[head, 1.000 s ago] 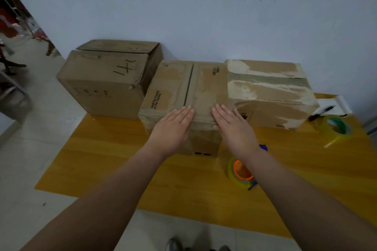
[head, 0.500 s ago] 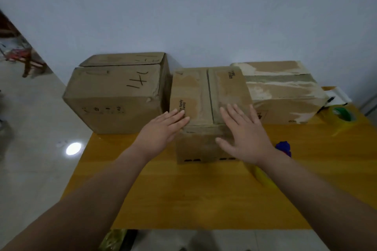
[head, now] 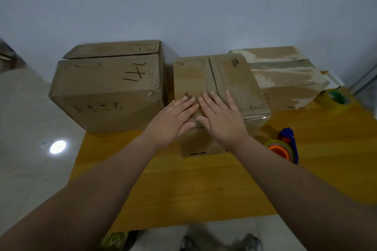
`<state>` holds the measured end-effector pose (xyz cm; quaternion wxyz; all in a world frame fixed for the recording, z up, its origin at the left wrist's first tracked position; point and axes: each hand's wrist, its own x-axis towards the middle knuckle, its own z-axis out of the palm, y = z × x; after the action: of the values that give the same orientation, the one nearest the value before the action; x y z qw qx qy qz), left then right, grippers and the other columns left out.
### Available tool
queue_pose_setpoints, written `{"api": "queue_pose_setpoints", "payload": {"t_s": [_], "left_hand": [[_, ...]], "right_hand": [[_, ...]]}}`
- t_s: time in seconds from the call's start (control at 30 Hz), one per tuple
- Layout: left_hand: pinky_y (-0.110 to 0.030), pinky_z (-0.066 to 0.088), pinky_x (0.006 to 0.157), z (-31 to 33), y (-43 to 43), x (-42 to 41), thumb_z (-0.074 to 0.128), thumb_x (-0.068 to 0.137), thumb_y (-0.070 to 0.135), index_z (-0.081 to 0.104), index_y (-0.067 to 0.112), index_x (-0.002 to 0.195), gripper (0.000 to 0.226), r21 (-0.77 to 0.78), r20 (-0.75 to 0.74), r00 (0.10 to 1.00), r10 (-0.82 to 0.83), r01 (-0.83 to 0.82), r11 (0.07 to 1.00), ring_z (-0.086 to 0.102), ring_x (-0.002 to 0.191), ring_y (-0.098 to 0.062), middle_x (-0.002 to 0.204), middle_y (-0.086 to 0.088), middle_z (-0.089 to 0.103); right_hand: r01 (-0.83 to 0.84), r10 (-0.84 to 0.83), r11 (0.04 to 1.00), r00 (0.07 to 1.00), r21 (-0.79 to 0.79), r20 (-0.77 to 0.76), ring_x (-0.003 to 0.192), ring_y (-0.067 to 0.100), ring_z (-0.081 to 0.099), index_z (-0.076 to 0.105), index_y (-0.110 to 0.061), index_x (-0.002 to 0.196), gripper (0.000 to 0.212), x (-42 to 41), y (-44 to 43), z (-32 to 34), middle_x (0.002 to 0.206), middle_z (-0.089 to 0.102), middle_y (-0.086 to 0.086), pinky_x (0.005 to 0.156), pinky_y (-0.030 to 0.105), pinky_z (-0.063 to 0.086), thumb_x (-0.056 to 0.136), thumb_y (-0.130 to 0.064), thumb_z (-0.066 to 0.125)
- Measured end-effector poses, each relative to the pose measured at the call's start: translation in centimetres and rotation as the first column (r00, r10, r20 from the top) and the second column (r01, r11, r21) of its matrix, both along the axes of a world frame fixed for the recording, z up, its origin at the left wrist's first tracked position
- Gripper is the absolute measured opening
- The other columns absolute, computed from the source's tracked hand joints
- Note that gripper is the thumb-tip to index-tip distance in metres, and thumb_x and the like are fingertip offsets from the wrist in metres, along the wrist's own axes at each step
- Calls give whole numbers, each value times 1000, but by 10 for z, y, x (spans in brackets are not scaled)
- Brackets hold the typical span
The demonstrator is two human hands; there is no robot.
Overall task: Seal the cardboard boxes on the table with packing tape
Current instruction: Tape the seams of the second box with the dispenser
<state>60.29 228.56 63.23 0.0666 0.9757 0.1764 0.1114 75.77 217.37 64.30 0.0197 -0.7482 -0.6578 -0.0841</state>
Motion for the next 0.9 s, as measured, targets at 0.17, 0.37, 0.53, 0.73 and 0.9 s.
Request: {"api": "queue_pose_setpoints", "payload": {"t_s": [0.17,0.37,0.53,0.73,0.9], "left_hand": [[-37,12,116,-2,4,2,50,90,46,30,13,146,68,134,-101,995,0,13,991,21,142,-21,153,-5,28],[-37,0,118,2,-3,1,34,87,63,11,19,150,80,265,-221,972,84,-24,964,8,145,-15,157,0,13],[-37,28,108,35,-22,26,11,86,67,46,18,136,78,162,-151,974,166,-142,977,40,131,-20,142,-3,46],[-34,8,117,33,-56,88,16,97,53,23,23,148,60,5,-151,986,76,-76,997,12,144,-17,157,0,17],[-33,1,116,16,-63,100,-11,85,59,9,27,150,75,153,-223,961,164,-132,979,5,145,-15,158,2,9]], "right_hand": [[-33,44,998,980,-59,196,134,30,41,45,-5,139,76,3,-2,-3,141,48,15,112,58,18,93,-58,16],[44,-17,993,974,-111,226,144,32,20,28,-8,148,85,-2,-6,1,154,26,18,112,60,-4,88,-67,12],[29,-29,999,1000,-17,4,147,25,8,33,-31,146,74,33,-28,9,158,20,3,109,53,-22,91,-63,-4],[144,-119,989,901,29,-417,144,22,15,62,-38,122,42,101,-44,15,154,31,0,115,42,-3,95,-56,35],[54,-16,998,743,37,-669,146,21,-1,46,-50,127,34,119,-60,-8,157,11,-8,117,47,5,94,-47,46]]}}
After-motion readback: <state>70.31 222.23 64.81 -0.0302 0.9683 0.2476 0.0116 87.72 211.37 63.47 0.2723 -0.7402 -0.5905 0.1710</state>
